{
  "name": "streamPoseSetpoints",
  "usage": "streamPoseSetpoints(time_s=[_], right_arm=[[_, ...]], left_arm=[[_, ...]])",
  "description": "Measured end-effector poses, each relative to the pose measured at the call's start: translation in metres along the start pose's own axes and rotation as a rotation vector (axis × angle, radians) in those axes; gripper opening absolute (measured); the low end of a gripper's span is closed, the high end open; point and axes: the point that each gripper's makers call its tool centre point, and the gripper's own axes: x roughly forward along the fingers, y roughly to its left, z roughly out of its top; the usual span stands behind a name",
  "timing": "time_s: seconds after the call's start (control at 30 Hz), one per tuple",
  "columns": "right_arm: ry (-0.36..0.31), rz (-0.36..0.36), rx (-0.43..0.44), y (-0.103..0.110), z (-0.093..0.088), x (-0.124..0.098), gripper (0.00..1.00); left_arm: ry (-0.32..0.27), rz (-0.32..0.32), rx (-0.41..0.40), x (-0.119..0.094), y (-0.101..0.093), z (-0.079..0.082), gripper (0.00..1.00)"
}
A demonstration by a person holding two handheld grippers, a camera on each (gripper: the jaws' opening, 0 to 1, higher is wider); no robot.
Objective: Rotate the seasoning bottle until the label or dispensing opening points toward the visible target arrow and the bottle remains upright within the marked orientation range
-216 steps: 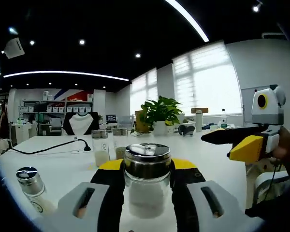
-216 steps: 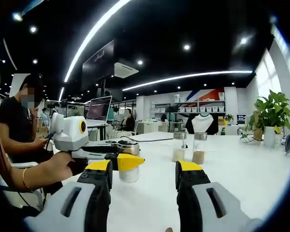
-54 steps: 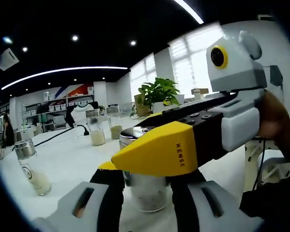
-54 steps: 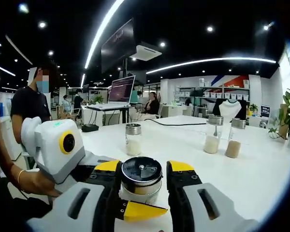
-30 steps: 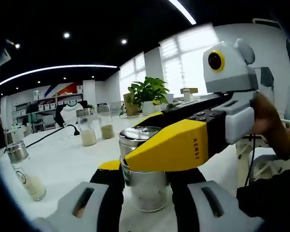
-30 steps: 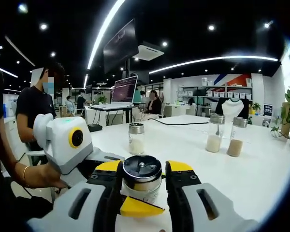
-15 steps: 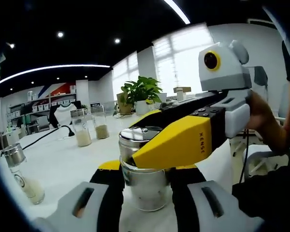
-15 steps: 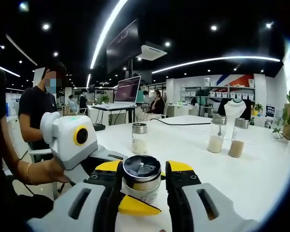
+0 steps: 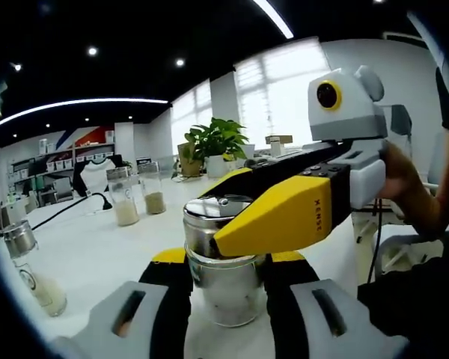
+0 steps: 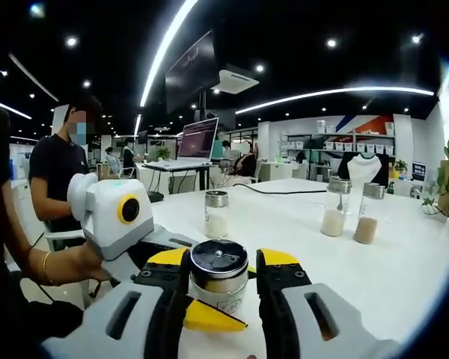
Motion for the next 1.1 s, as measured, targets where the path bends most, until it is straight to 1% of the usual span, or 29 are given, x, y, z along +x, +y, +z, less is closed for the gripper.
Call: streamPoseSetpoints(time_s=[0.4,0.5,0.57,0.73,0.8,1.07,1.1], right_arm=[[0.001,0.021,0.004,0.0005,0.0011,0.002,0.34],[0.003,0.024,0.002,0.0004,0.0014,0.0027,0.34],[0.003,0.03,0.006,0.0007,0.0014,0.0035,0.34],[-0.001,0.051,0.03,0.0019,0.0008,0.0052,0.34],[-0.001,0.054,0.032,0.002,0.0008,0.0055,0.34],[-0.003,0.083,0.047,0.0044,0.0004,0.0081,0.34],[-0.003,0.084,0.047,0.0045,0.0004,0.0082,0.35]], left_arm=[[0.005,-0.022,-0.007,-0.0006,0.0,-0.001,0.39],[0.006,-0.037,-0.012,-0.0006,0.0003,-0.0012,0.39],[0.007,-0.054,-0.018,-0.0008,0.0002,-0.0014,0.39],[0.024,-0.109,-0.004,-0.0016,-0.0024,-0.002,0.39],[0.027,-0.119,-0.004,-0.0019,-0.0023,-0.0024,0.39],[0.066,-0.223,-0.003,-0.0033,-0.007,-0.0054,0.39],[0.068,-0.229,-0.006,-0.0035,-0.0068,-0.0056,0.39]])
